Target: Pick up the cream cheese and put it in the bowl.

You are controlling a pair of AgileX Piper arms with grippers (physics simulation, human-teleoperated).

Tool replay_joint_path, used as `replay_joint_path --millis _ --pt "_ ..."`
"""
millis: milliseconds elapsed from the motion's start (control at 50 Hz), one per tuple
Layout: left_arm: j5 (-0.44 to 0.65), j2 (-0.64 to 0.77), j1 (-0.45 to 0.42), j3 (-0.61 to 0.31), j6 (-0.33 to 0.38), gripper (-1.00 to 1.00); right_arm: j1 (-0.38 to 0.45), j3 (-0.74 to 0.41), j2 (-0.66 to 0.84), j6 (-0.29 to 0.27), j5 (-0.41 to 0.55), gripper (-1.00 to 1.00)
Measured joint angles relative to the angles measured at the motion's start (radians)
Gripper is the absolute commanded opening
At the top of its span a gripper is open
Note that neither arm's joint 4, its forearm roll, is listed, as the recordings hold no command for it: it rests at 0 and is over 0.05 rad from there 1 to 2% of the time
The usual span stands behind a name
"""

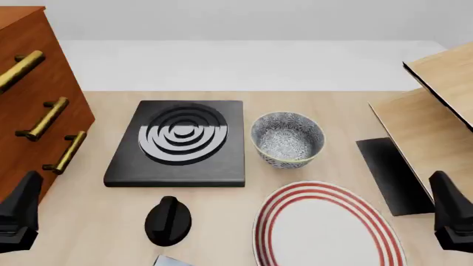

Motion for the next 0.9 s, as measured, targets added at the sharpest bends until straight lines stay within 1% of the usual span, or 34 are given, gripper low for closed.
replay_joint_path --millis 100,400,660,740,900 --pt "-0.001 0.001 0.005 -0.001 0.003 1.00 -0.004 0.000 0.014 -0.015 -0.008 1.00" --pt "-0.008 0.015 0.006 0.000 -0.002 1.00 0.008 0.000 0.009 -0.036 -0.003 1.00" --pt "-0.011 0.019 0.001 0.000 0.004 1.00 0.076 0.000 0.020 -0.067 0.005 1.00" --pt "-0.010 0.016 -0.001 0.000 0.006 1.00 0.108 0.000 0.071 -0.073 -0.027 1.00" --pt "-0.005 0.010 -0.010 -0.005 -0.005 1.00 0.201 -0.009 0.246 -0.072 -0.135 1.00"
